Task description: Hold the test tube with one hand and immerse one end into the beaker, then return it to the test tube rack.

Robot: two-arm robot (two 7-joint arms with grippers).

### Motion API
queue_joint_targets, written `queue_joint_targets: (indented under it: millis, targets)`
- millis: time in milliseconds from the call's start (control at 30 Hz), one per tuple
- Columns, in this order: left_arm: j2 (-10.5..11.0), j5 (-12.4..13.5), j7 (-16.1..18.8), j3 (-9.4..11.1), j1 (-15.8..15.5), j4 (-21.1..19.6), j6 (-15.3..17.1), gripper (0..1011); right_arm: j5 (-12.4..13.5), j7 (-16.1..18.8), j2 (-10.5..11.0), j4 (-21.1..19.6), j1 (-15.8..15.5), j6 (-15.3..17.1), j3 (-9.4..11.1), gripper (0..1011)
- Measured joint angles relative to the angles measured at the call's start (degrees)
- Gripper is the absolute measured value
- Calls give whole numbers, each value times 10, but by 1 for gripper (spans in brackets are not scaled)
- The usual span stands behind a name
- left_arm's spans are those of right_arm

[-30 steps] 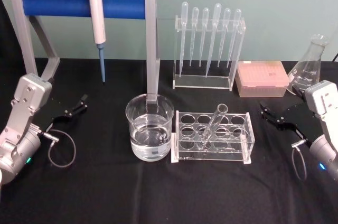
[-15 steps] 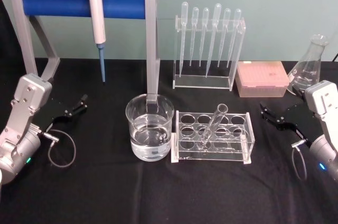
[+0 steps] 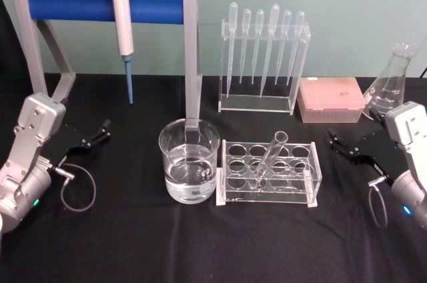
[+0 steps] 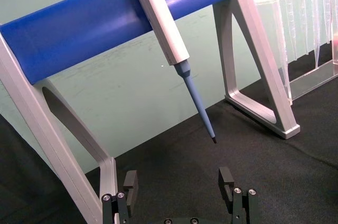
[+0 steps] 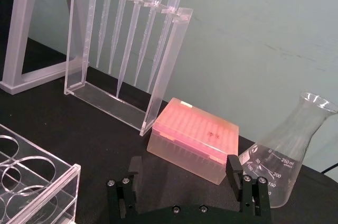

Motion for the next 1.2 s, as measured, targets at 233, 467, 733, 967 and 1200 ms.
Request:
queue_joint_targets:
  millis: [233, 467, 733, 967, 1200]
  targets:
    - [0, 0, 0, 0, 0, 0, 0, 1000, -2, 1, 4, -31, -14, -1, 18, 1002]
    - [0, 0, 0, 0, 0, 0, 0, 1000, 0, 15, 20, -87, -34, 5, 40, 1002]
    - [0, 0, 0, 0, 0, 0, 0, 1000, 34, 76, 55, -134, -63, 4, 66, 1002]
    - [0, 0, 0, 0, 0, 0, 0, 1000, 86, 152, 88, -162, -97, -13, 88, 1002]
    - [0, 0, 0, 0, 0, 0, 0, 1000, 120, 252, 123, -174, -122, -39, 92, 1002]
